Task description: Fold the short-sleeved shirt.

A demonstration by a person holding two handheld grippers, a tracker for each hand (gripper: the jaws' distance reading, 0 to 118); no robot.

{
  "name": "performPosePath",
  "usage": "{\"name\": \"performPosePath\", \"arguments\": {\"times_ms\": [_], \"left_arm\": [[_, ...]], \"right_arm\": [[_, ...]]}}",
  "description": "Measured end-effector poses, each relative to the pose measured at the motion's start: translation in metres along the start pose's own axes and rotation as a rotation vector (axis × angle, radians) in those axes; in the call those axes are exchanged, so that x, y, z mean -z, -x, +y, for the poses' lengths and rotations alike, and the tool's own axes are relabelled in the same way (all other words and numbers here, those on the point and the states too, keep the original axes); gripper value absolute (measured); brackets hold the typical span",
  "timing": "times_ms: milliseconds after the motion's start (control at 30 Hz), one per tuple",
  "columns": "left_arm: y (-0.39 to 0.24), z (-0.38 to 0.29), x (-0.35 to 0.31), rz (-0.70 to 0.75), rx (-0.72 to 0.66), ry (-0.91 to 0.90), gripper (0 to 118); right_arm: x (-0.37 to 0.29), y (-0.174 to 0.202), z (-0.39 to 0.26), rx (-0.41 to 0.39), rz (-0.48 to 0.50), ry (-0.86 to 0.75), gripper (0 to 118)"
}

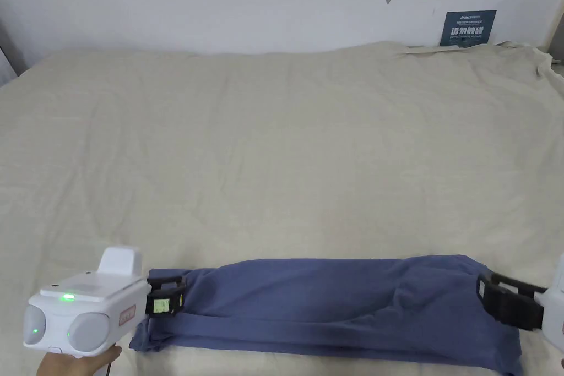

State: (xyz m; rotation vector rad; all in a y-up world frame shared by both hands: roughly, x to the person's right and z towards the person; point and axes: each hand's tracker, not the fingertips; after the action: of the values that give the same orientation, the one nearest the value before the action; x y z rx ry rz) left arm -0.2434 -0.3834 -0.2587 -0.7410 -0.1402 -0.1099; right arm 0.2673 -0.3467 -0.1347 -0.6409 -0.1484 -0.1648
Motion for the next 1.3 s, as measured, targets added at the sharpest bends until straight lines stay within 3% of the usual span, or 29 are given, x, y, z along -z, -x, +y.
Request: {"name": "performPosePath", "arguments": {"times_ms": [200,367,400,467,567,633,900,1200,1300], "left_arm": [[-0.002,0.035,-0.023,-0.001,-0.086,-0.153,110],[-0.011,0.044,-0.028,0.039,-0.113,-0.238,105],[-0.013,0.044,-0.029,0.038,-0.109,-0.252,99],[-0.017,0.041,-0.030,0.040,-0.103,-0.288,72],[-0.023,0.038,-0.029,0.044,-0.097,-0.309,19],[-0.025,0.037,-0.027,0.038,-0.084,-0.313,0],[-0.019,0.035,-0.017,-0.014,-0.099,-0.231,0],[0.028,0.031,0.018,-0.168,-0.242,0.035,0],[0.049,0.023,0.032,-0.209,-0.302,0.124,26]], "right_arm": [[-0.026,0.028,0.036,-0.047,-0.013,-0.170,98],[-0.032,0.046,0.046,-0.102,-0.100,-0.287,94],[-0.031,0.047,0.046,-0.107,-0.106,-0.301,88],[-0.031,0.051,0.046,-0.108,-0.112,-0.318,54],[-0.027,0.053,0.045,-0.111,-0.120,-0.334,5],[-0.024,0.055,0.043,-0.121,-0.133,-0.349,0],[-0.014,0.056,0.042,-0.119,-0.123,-0.352,0],[-0.010,0.054,0.043,-0.118,-0.106,-0.331,0],[-0.007,0.055,0.044,-0.123,-0.103,-0.323,0]]}}
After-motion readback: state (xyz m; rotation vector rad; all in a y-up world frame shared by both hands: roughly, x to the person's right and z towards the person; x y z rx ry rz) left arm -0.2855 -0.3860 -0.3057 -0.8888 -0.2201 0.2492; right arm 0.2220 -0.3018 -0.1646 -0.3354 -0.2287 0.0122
